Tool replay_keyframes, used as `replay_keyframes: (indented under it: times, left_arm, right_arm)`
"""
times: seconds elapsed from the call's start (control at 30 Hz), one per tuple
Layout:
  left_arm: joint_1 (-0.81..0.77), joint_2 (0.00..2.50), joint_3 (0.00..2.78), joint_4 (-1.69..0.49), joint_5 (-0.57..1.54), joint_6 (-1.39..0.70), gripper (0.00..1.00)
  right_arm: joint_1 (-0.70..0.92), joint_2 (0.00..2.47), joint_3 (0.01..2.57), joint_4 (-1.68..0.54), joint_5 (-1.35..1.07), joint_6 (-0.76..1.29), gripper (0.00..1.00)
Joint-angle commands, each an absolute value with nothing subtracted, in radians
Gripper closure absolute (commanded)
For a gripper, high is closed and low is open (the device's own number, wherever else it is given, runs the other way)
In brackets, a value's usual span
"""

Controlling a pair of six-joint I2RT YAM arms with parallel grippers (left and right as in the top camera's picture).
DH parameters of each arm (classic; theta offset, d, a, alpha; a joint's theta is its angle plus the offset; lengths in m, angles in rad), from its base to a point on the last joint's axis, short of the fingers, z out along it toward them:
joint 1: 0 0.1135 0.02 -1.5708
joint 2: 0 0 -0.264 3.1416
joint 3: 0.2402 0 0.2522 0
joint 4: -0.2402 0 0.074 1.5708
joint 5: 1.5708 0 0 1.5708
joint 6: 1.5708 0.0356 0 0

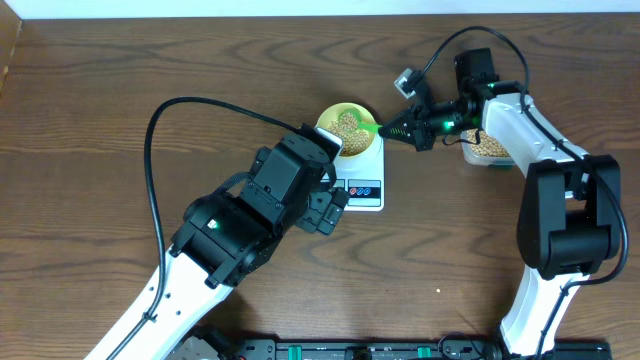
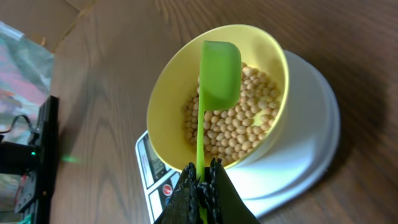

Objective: Scoop item into bowl and weigh 50g on scale
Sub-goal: 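Tip the scoop to pour soybeans into the yellow bowl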

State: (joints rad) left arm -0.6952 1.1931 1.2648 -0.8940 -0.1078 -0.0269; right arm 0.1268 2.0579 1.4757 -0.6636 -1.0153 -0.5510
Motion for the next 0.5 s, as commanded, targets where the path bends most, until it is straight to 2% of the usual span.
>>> replay_keyframes:
  times: [0.0, 0.47]
  left_arm:
    - [-0.690, 1.188, 1.271, -0.897, -0.117, -0.035, 0.02]
    - [-0.690, 1.188, 1.271, -0.897, -0.117, -0.035, 0.02]
  right_arm:
    - [0.136, 2.055, 1.525, -0.686, -0.986, -0.587, 0.99]
    - [0.154, 2.055, 1.556, -0.772, -0.941, -0.588, 0.99]
